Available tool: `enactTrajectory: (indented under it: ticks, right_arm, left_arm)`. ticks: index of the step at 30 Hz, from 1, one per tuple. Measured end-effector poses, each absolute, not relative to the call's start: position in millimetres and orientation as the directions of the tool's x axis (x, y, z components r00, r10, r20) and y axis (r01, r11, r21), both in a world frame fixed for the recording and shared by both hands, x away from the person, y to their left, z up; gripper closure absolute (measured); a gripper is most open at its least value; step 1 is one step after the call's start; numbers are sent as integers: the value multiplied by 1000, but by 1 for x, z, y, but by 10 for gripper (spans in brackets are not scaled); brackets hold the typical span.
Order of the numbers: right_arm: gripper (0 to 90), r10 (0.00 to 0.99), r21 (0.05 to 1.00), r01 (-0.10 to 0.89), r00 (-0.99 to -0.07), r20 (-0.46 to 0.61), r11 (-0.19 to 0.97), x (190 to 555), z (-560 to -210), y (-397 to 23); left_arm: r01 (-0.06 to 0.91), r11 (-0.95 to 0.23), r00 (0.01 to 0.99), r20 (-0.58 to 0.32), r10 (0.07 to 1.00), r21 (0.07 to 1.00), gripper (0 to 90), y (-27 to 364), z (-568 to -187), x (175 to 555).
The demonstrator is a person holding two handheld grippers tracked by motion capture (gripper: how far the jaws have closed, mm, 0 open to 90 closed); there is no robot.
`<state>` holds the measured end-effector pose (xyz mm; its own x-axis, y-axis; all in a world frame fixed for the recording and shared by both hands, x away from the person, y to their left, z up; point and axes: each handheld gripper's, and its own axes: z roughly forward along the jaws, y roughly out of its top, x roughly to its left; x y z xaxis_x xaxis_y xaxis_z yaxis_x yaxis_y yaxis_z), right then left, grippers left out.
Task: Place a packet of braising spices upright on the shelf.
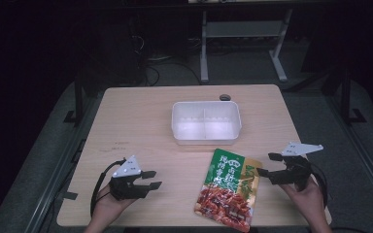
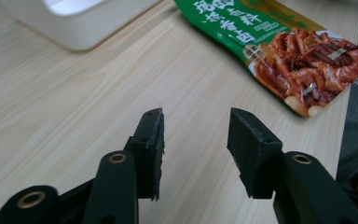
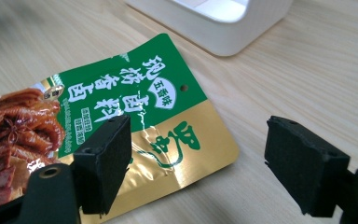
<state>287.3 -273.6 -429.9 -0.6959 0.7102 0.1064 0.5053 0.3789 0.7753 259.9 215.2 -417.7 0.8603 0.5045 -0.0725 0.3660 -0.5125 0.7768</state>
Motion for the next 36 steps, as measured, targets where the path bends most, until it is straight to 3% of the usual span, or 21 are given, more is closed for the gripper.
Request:
enactTrajectory:
  ticks: [6, 15, 26, 36]
  right_arm:
    - [252, 726, 755, 507, -685, 60, 416, 292, -425, -276]
    - [315, 748, 743, 538, -659, 77, 398, 301, -414, -289]
    - [399, 744, 711, 568, -662, 95, 415, 320, -404, -284]
    - [469, 713, 588, 638, -687, 142, 498, 343, -424, -266]
  left_arm:
    - [336, -539, 888, -69, 455, 772, 648, 186, -411, 266]
    - [295, -583, 923, -68, 379, 757, 800, 142, -403, 271]
    - [266, -654, 951, -79, 301, 708, 889, 91, -417, 273]
    - [247, -743, 967, -106, 233, 622, 900, 56, -437, 275]
